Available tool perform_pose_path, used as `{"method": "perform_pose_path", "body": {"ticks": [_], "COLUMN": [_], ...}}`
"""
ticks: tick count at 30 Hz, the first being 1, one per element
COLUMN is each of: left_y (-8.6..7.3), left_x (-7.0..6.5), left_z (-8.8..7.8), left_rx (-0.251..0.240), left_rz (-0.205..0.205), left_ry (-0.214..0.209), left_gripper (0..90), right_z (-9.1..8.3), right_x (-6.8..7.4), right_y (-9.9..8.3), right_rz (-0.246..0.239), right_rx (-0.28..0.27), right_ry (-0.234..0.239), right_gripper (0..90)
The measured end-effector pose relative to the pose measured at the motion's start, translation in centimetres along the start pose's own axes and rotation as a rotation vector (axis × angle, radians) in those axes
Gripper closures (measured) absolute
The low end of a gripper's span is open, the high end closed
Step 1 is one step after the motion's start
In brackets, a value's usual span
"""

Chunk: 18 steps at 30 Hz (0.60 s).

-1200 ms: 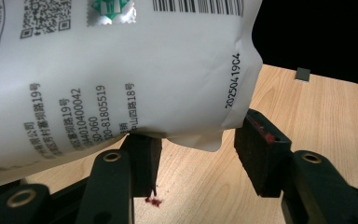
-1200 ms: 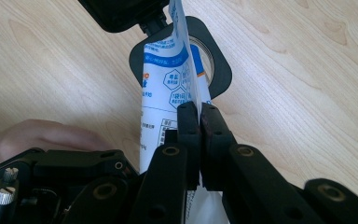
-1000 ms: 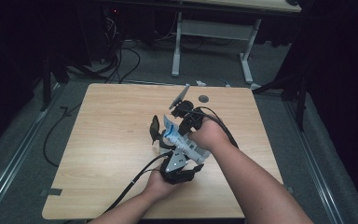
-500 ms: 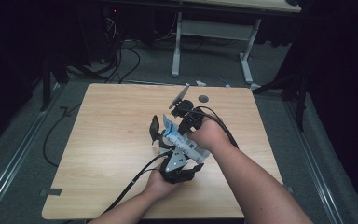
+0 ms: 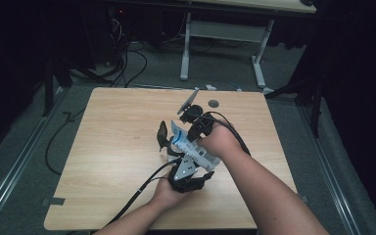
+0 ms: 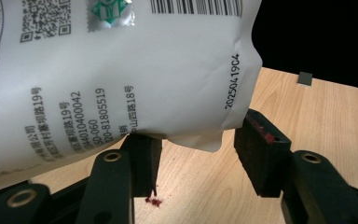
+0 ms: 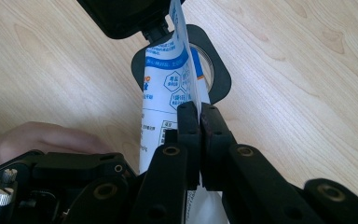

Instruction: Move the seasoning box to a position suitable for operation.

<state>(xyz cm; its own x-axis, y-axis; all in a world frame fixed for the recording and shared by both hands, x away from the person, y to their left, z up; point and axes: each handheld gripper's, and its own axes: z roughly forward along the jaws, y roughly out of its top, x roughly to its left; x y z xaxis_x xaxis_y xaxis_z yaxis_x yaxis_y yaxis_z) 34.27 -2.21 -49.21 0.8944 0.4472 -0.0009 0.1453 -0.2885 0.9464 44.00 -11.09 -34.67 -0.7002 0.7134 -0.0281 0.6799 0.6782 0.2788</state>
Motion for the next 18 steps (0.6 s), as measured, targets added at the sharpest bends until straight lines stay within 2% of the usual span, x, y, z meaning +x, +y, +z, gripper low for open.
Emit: {"method": "perform_pose_path", "body": {"ticks": [7,14,18], "left_y": [-0.01,0.05,0.09], "left_x": [0.12,0.23,0.25], "left_z": [0.01,-0.05,-0.11], "left_rx": [0.001,-0.005,-0.003], "left_rz": [-0.004,-0.007,-0.006], "left_ry": [-0.001,0.002,0.002], "left_gripper": [52.2,52.3,52.4], "right_z": [0.12,0.17,0.25], "right_x": [-0.17,0.00,0.04], "right_y": [0.15,0.41,0.55], "right_rz": [-0.011,0.000,-0.013], "right_rx": [0.001,0.005,0.006], "right_ry": [0.003,0.004,0.000], "right_gripper": [88.6,88.6,88.6]}}
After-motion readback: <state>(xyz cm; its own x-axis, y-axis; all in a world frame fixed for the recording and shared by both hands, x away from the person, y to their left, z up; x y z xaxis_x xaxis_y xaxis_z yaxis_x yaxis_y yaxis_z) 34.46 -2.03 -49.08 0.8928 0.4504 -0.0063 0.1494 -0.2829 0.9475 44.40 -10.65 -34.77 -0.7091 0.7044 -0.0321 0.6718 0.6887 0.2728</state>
